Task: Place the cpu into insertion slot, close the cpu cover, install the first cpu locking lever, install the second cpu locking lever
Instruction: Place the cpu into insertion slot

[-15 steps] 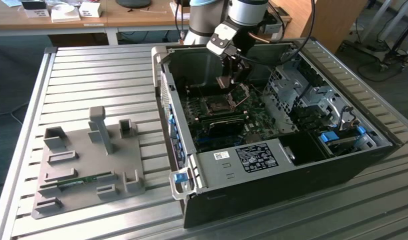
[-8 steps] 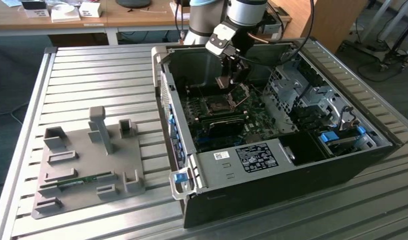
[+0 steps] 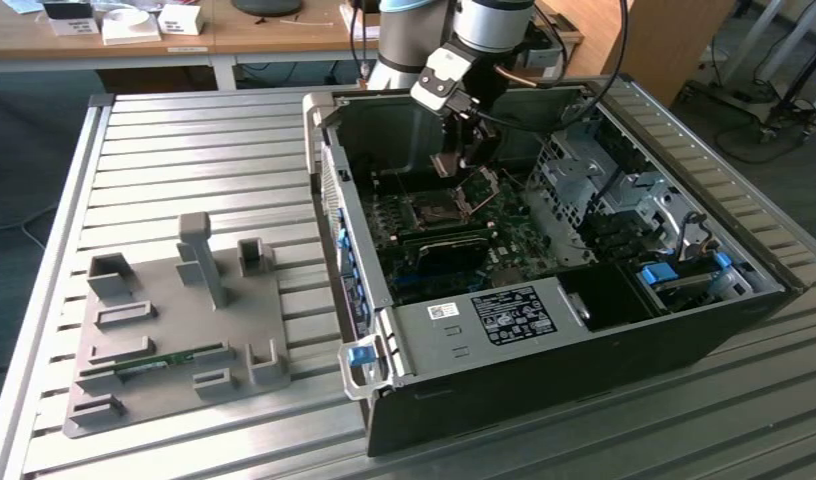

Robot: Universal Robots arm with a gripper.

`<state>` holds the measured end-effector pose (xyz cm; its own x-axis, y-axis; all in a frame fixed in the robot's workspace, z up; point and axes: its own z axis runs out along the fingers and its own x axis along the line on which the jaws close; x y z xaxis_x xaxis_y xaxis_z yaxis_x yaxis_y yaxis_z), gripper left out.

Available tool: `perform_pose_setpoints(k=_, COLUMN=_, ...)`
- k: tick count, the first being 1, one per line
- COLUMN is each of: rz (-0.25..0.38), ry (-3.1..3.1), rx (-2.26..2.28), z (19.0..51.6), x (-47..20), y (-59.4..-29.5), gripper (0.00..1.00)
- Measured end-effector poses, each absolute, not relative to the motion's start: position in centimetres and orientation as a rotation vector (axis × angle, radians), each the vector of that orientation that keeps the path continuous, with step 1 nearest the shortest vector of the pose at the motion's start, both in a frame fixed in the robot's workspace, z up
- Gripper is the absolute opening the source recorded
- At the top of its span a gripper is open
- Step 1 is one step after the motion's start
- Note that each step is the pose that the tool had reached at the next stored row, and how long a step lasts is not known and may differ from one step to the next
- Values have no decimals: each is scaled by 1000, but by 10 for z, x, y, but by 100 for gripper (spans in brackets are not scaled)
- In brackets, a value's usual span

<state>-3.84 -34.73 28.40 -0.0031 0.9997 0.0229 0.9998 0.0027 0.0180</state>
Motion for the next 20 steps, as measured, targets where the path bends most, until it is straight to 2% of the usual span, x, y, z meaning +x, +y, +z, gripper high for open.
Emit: perform_pose_setpoints(k=20, rz=-12, ry=-2235, rx=-2227, z=271, x=-38, y=-347, gripper=54)
